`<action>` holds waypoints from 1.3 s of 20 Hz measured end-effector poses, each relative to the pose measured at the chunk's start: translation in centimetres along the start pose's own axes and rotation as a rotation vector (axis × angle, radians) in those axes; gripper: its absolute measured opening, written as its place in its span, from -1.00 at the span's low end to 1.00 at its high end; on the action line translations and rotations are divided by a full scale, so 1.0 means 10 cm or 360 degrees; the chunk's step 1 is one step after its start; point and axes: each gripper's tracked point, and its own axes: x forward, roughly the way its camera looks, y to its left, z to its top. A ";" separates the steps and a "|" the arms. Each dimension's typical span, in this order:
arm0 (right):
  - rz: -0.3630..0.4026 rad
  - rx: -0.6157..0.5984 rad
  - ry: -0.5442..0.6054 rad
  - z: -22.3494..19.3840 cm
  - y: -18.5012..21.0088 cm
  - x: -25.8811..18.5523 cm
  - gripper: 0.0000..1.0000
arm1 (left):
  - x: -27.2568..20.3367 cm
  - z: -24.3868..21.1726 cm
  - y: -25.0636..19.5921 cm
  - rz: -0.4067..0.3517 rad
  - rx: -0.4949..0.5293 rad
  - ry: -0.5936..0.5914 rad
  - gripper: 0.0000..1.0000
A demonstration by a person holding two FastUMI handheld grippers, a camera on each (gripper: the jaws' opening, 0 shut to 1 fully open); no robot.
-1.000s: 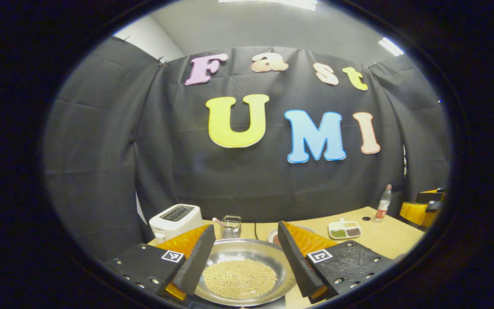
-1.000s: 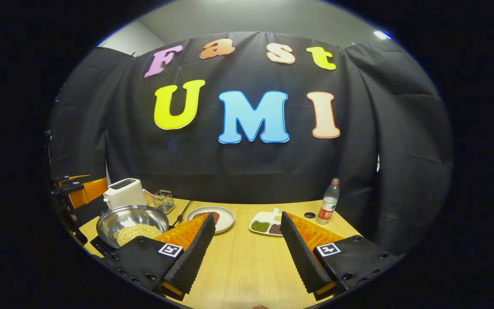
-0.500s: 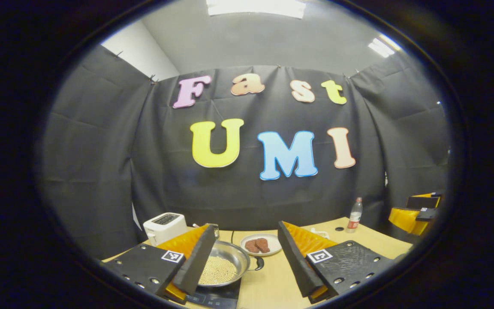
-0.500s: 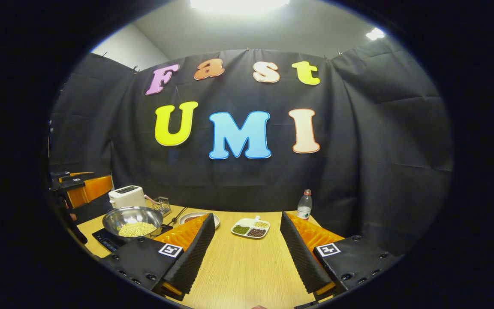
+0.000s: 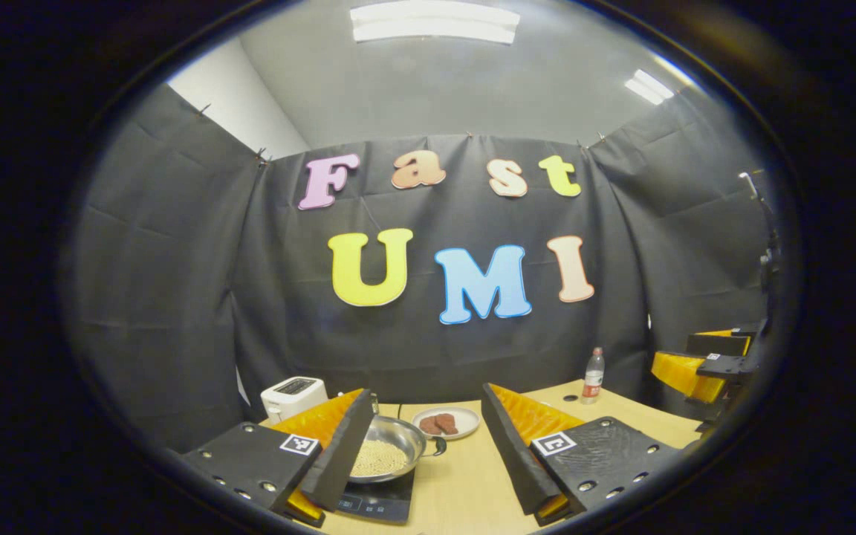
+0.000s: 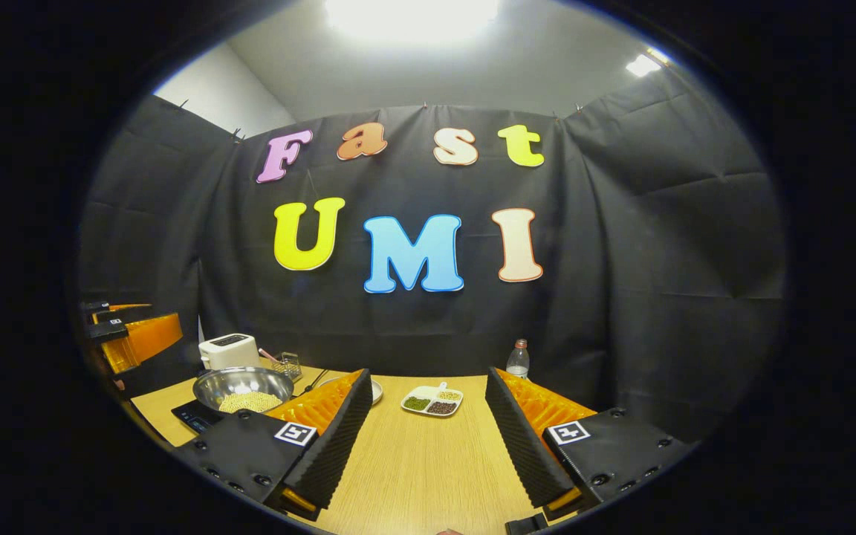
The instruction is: First push the handle of the pot to place it horizontally, then grasp the pot with both hands and set it on the induction cooktop.
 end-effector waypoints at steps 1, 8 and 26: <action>0.0000 0.0002 -0.0006 0.02 0.01 -0.03 0.94 | -0.04 0.03 0.05 0.0007 0.0001 -0.0005 0.73; -0.0039 0.0005 -0.0080 0.21 0.07 -0.19 0.94 | -0.19 0.12 0.35 0.0052 0.0018 -0.0039 0.72; -0.0059 0.0000 -0.0095 0.25 0.19 -0.11 0.94 | -0.18 0.13 0.53 0.0067 0.0017 -0.0061 0.72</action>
